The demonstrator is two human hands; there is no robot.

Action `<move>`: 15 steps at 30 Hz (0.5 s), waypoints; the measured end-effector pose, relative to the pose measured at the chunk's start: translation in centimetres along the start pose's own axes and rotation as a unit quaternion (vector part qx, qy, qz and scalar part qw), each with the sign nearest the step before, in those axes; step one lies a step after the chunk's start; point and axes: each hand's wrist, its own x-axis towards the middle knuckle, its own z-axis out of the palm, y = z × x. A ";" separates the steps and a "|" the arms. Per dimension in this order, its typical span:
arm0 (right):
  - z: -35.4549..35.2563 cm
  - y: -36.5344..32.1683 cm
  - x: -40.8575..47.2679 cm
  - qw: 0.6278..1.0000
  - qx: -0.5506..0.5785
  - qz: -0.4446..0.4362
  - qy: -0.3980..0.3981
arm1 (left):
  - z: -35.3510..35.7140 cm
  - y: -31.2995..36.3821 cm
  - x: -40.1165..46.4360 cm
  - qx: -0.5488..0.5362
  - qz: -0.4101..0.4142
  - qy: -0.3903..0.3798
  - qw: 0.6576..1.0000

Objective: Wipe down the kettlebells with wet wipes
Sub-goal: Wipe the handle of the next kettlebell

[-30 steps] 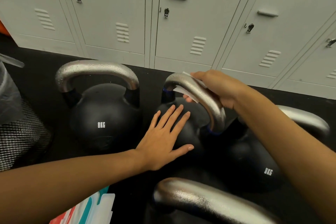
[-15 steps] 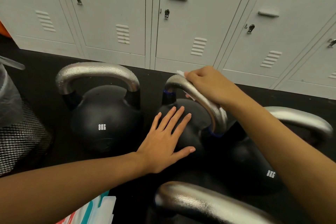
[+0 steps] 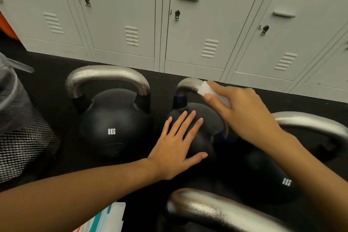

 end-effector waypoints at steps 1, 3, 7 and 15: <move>0.2 -0.3 0.6 1.000 -0.021 -0.011 0.002 | 0.1 0.0 0.0 0.003 0.000 -0.001 1.000; 0.6 -0.7 1.9 0.998 -0.050 -0.033 0.005 | 0.0 0.0 0.0 0.004 -0.001 -0.011 1.000; 1.4 -1.3 3.0 0.992 -0.104 -0.072 0.015 | -0.3 0.1 -0.1 0.003 -0.005 -0.024 1.000; 1.8 1.3 -0.3 0.969 -0.158 -0.146 0.122 | -0.5 0.1 0.0 0.003 -0.001 -0.034 0.999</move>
